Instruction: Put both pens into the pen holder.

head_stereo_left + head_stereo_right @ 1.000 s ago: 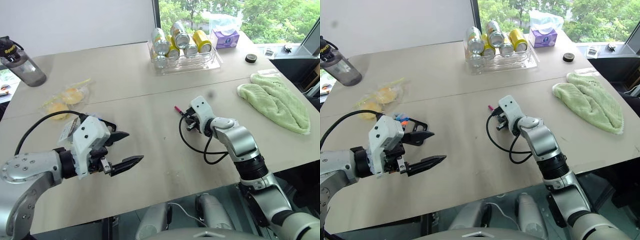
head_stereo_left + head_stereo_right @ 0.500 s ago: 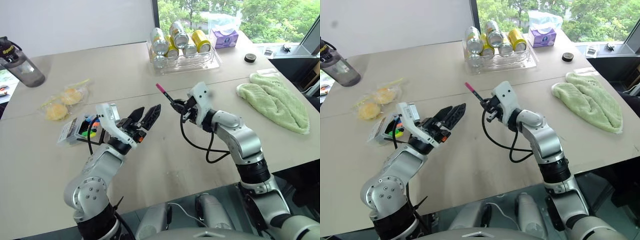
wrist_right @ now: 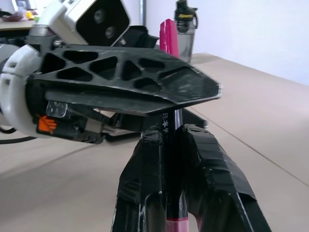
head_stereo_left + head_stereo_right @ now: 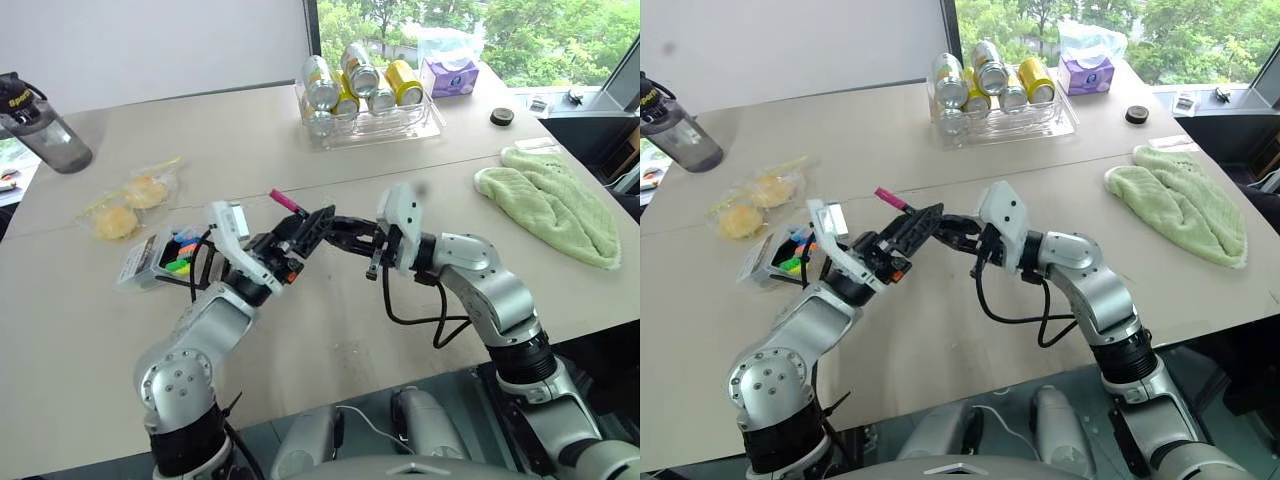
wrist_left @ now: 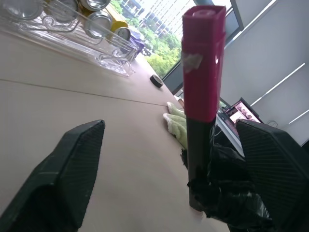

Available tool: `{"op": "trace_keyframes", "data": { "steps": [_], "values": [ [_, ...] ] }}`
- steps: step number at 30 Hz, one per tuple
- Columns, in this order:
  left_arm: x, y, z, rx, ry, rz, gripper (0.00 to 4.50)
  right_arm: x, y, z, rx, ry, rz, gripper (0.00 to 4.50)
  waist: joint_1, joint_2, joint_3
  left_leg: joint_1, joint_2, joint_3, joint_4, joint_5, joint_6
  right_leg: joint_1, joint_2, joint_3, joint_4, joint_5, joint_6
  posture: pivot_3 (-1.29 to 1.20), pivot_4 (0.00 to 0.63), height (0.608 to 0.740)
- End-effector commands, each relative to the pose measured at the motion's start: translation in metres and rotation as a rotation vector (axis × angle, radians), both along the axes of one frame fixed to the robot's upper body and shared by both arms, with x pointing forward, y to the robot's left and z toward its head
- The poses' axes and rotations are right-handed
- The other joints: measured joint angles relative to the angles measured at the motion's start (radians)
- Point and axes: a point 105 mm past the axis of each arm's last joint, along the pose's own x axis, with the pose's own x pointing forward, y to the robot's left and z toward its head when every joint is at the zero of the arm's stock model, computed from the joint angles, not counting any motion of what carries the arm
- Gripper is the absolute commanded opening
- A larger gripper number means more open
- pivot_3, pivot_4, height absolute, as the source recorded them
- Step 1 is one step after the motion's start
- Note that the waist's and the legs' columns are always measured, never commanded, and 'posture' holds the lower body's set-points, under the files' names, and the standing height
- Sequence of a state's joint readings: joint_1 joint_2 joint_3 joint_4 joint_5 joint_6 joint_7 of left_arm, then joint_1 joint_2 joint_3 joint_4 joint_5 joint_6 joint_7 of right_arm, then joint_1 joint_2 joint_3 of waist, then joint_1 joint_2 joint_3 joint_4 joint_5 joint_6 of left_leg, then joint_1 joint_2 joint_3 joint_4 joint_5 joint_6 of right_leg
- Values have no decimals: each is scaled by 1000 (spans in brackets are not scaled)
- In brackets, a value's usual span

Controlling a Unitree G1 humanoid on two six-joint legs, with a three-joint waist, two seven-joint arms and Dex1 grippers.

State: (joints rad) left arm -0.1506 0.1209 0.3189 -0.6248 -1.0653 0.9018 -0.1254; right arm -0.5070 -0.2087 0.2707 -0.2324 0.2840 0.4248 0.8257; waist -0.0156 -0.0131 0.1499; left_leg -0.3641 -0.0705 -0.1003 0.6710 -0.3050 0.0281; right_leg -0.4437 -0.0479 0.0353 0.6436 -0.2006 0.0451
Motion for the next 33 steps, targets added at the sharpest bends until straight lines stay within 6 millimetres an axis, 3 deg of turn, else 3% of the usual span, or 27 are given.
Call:
{"op": "trace_keyframes", "data": {
  "steps": [1, 5, 7, 10, 12, 14, 16, 20, 24, 27, 33],
  "values": [
    [-11, -8, 18, 4, -94, -40, 2750, -11, 4, 14, 29, -57, 53, 32, 0, 0, 0, 0, 0, 0, 0, 0, 0, 0, 0, 0, 0, 0, 0, 0, 150, 739],
    [-12, -9, 21, 3, -107, -32, 612, -12, 4, 12, 24, -47, 55, 32, -1, 0, 0, 0, 0, 0, 0, 0, 0, 0, 0, 0, 0, 0, 0, 0, 150, 739],
    [-12, -8, 23, 6, -122, -22, 57, -11, 3, 11, 21, -33, 51, 32, 2, 0, 0, 0, 0, 0, 0, 0, 0, 0, 0, 0, 0, 0, 0, 0, 150, 739],
    [-11, -7, 27, 5, -143, -3, 57, -9, 1, 8, 13, -9, 40, 32, 2, 0, 0, 0, 0, 0, 0, 0, 0, 0, 0, 0, 0, 0, 0, 0, 150, 739],
    [-10, -5, 30, 24, -166, 22, 0, -6, 0, 6, 7, 20, 14, 1068, 2, 0, 0, 0, 0, 0, 0, 0, 0, 0, 0, 0, 0, 0, 0, 0, 150, 739],
    [-5, 0, 31, 100, -200, 78, 0, -1, -6, 1, -10, 49, -9, 1812, 2, 0, 0, 0, 0, 0, 0, 0, 0, 0, 0, 0, 0, 0, 0, 0, 150, 739],
    [-2, 1, 32, 200, -236, 113, 0, 8, -17, -3, -30, 65, -44, 1812, 2, 0, 0, 0, 0, 0, 0, 0, 0, 0, 0, 0, 0, 0, 0, 0, 150, 739],
    [-1, 3, 30, 523, -327, 200, 0, 27, -59, -4, -71, 84, -97, 1812, 5, 0, 0, 0, -1, 0, 0, 0, 0, 1, 0, 0, -1, 0, 0, 0, 150, 739],
    [-8, 14, 32, 1003, -468, 299, 0, 39, -96, 13, -61, 82, -101, 1812, 1, 0, 2, 0, -1, 1, -2, 0, 0, 0, 0, 1, -2, 0, 0, 0, 150, 739],
    [-6, 30, 42, 1156, -521, 456, 0, 35, -107, 30, 19, 103, 2, 1812, -4, 1, 2, 1, 1, 3, -4, 0, 0, -1, 1, 4, -2, 0, 0, 0, 150, 739],
    [-8, 43, 36, 1372, -522, 567, 0, 23, -112, 48, 63, 161, 197, 1812, 2, 0, 3, 0, 2, 4, -3, -1, 1, -1, 1, 4, -2, 0, 0, 0, 150, 739]
  ]
}}
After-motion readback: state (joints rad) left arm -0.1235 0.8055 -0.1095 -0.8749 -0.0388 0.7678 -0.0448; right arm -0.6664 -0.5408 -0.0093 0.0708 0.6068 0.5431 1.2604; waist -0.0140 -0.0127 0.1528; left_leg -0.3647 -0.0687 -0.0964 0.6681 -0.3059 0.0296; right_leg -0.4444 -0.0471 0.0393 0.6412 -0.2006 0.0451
